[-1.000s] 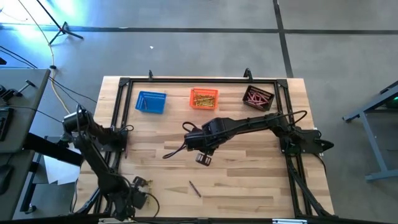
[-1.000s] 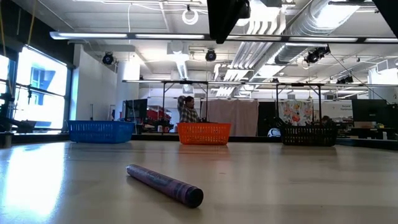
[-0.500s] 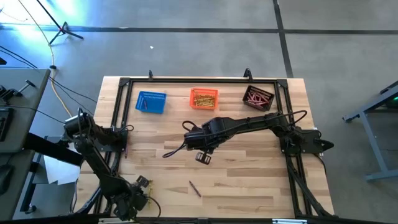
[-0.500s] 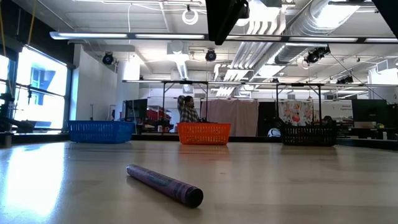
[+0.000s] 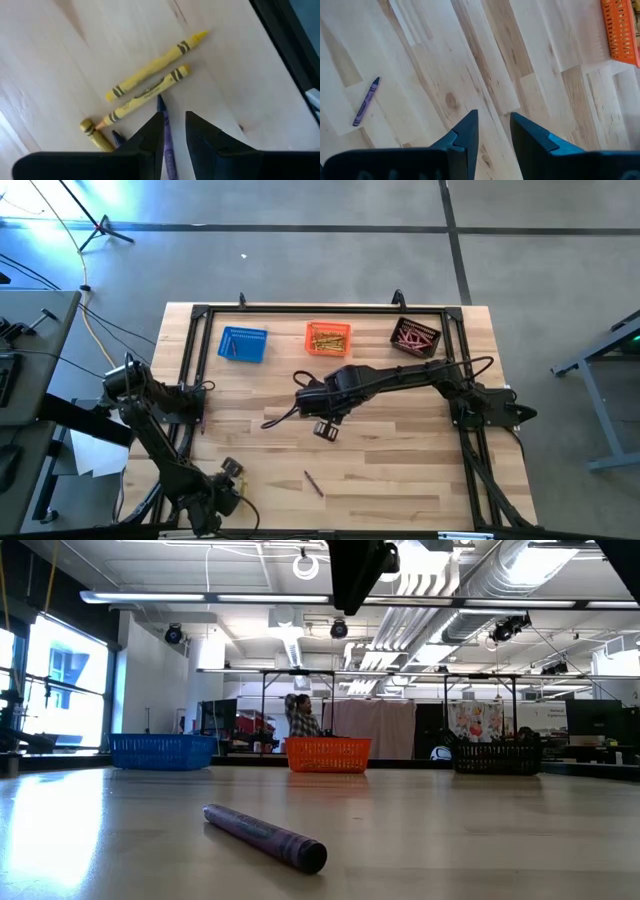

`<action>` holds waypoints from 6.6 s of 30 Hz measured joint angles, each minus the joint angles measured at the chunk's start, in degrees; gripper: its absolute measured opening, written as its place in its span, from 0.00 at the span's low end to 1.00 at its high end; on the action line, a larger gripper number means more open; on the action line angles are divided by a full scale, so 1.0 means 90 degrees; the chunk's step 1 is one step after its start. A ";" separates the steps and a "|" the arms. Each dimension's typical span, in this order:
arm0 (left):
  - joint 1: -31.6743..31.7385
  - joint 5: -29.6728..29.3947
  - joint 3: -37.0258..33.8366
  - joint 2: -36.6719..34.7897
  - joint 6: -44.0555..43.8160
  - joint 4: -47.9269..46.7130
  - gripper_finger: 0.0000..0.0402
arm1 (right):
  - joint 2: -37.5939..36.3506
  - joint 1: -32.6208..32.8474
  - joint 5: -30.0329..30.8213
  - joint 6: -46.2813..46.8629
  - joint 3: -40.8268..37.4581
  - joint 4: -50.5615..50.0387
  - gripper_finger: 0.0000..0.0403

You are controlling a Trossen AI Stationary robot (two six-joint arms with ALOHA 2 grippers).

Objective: Sort crayons
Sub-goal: Put the violet crayon into the blue bin, then put the right violet crayon into the blue bin

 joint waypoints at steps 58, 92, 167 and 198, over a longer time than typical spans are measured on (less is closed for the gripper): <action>0.1539 -0.2094 -0.0696 -0.1833 -0.3663 0.0578 0.00 | -0.2036 0.0282 0.0727 -0.0995 0.0197 -0.0219 0.24; 0.9402 -0.3761 -0.1720 -0.2305 -0.1261 -0.0276 0.00 | -0.2577 -0.2010 0.1272 -0.2392 0.0197 -0.0192 0.24; 0.3840 0.2019 0.1983 0.2025 0.4756 0.2216 0.22 | -0.2572 0.0913 0.0240 -0.1052 0.0192 -0.0219 0.24; 0.3972 0.2021 0.2321 0.2275 0.2983 0.1247 0.01 | -0.2569 0.1101 0.0269 -0.1296 0.0192 -0.0217 0.24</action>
